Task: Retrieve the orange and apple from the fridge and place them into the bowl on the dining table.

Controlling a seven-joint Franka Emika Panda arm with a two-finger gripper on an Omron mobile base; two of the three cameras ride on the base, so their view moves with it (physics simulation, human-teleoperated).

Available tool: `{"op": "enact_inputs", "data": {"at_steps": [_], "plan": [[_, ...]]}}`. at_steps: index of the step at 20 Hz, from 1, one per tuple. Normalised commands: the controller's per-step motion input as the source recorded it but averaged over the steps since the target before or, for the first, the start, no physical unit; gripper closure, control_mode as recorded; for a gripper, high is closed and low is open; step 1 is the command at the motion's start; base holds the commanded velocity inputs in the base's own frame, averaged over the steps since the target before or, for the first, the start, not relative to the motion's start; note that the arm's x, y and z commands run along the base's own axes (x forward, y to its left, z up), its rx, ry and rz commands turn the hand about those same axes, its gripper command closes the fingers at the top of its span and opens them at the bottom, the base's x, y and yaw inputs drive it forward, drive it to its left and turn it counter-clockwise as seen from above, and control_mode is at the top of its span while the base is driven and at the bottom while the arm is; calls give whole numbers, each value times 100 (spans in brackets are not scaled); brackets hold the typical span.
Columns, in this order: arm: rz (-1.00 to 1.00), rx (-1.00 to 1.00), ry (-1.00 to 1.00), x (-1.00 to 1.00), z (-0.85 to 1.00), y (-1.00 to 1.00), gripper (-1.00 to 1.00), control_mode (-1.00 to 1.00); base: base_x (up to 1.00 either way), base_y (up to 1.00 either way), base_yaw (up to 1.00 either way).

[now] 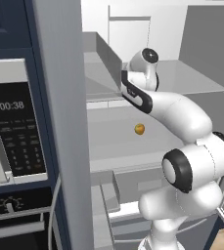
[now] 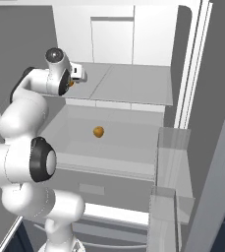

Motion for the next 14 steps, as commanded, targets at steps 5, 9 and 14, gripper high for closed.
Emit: {"op": "enact_inputs", "data": {"at_steps": [5, 9, 14], "plan": [[-1, 0, 0, 10, -41, 10, 100, -100, 0, 0, 0], [0, 0, 0, 19, -30, 11, 100, -100, 0, 0, 0], [0, 0, 0, 3, -5, 1, 100, -100, 0, 0, 0]]}}
